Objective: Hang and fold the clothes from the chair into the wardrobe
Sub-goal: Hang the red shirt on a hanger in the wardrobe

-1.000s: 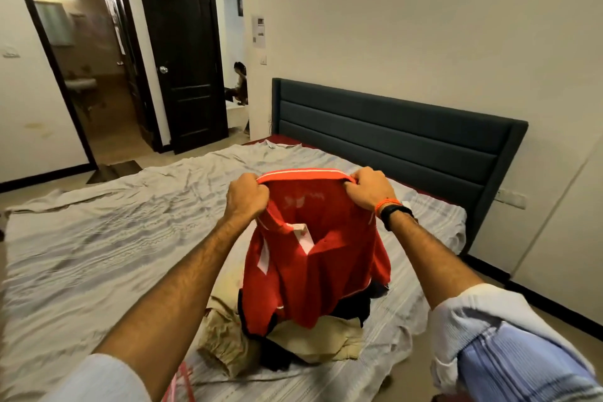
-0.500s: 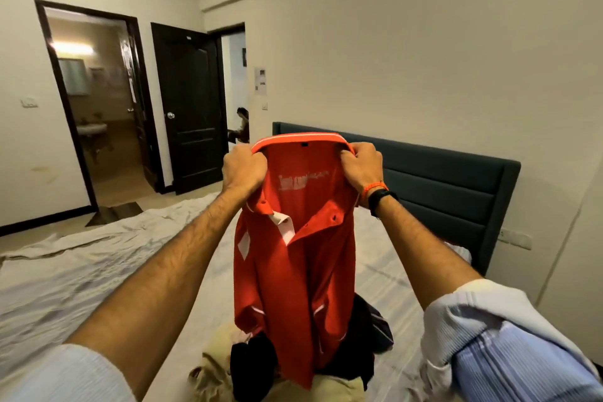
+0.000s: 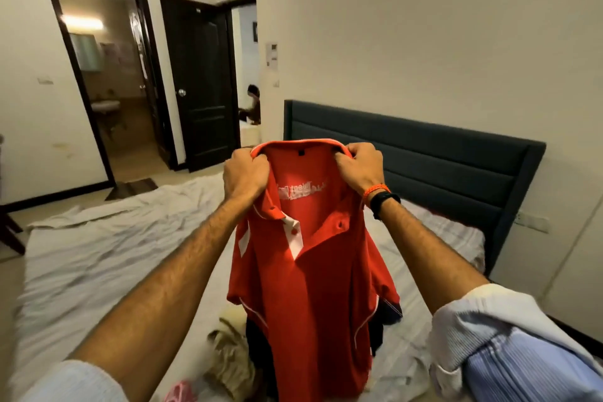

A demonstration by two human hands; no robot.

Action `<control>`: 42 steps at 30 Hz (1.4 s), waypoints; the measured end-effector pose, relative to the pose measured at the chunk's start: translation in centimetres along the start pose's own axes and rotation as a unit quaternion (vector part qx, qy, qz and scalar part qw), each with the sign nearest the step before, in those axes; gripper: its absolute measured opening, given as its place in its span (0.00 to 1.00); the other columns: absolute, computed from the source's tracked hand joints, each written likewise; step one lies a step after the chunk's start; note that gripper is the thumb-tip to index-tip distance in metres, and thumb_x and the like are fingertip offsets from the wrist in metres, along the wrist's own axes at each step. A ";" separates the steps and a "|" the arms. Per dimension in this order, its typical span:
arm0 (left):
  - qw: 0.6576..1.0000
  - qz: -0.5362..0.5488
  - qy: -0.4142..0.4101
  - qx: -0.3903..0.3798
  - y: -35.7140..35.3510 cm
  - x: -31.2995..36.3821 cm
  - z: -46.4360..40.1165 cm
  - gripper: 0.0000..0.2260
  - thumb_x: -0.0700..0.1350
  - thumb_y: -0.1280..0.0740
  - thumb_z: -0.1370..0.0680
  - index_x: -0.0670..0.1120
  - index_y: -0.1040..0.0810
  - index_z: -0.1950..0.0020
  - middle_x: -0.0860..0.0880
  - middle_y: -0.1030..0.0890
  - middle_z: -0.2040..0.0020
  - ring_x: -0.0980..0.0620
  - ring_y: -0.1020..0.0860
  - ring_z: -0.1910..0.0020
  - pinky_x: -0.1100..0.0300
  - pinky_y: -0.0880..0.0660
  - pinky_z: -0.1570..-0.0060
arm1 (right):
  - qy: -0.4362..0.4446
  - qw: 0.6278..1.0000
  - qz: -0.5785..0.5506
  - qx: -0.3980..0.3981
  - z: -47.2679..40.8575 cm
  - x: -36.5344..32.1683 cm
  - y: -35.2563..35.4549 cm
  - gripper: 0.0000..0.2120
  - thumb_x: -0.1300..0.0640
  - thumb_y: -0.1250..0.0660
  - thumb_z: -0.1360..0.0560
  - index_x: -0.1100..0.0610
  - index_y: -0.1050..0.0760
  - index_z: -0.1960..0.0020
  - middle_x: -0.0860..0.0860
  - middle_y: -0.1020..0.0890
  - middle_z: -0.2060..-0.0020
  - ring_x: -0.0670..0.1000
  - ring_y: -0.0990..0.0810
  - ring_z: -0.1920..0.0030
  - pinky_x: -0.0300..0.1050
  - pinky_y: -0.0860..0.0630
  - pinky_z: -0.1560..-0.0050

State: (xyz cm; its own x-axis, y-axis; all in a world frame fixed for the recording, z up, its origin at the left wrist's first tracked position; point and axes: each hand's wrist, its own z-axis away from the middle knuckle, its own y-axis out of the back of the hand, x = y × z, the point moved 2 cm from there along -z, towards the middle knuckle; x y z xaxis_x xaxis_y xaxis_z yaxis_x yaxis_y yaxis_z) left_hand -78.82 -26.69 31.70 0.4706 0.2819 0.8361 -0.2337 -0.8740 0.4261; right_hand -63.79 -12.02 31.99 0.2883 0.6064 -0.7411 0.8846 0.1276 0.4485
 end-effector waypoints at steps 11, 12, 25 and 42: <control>0.982 0.007 0.181 0.057 2.7 -11.1 5.8 0.11 0.46 0.37 0.24 0.41 0.19 0.53 0.42 0.19 0.52 0.41 0.23 0.51 0.57 0.33 0.57 | -0.026 0.984 -0.097 -0.144 8.4 2.6 -10.2 0.24 0.56 0.31 0.25 0.53 0.41 0.74 0.47 0.39 0.76 0.43 0.42 0.76 0.38 0.43 0.76; 0.976 0.003 0.198 0.086 3.8 -11.9 6.9 0.11 0.46 0.37 0.24 0.41 0.19 0.53 0.42 0.19 0.53 0.42 0.24 0.53 0.57 0.34 0.57 | -0.015 0.978 -0.117 -0.171 9.4 2.0 -11.2 0.25 0.56 0.31 0.25 0.53 0.42 0.74 0.47 0.40 0.76 0.43 0.43 0.76 0.39 0.44 0.75; 0.816 -0.091 0.339 0.460 25.8 -13.4 30.2 0.12 0.47 0.35 0.24 0.39 0.20 0.56 0.44 0.23 0.59 0.44 0.26 0.58 0.58 0.36 0.61 | 0.134 0.800 -0.325 -0.487 29.9 -15.6 -17.2 0.21 0.54 0.32 0.28 0.52 0.40 0.74 0.49 0.37 0.74 0.47 0.38 0.71 0.44 0.40 0.68; 0.590 -0.145 0.392 0.691 43.2 -7.8 65.5 0.15 0.45 0.34 0.28 0.43 0.29 0.73 0.51 0.28 0.73 0.49 0.29 0.68 0.57 0.35 0.67 | 0.325 0.536 -0.324 -0.709 63.9 -32.4 -7.3 0.20 0.51 0.31 0.27 0.56 0.32 0.73 0.48 0.30 0.75 0.48 0.32 0.71 0.44 0.36 0.67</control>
State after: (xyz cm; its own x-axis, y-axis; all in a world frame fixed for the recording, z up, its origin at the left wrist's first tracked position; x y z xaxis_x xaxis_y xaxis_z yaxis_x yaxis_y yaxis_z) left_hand -36.87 -92.55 21.00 -0.3441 0.1218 0.9310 0.9317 -0.0787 0.3546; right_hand -56.19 -82.78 20.78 -0.5067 0.1615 -0.8469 -0.5784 0.6648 0.4728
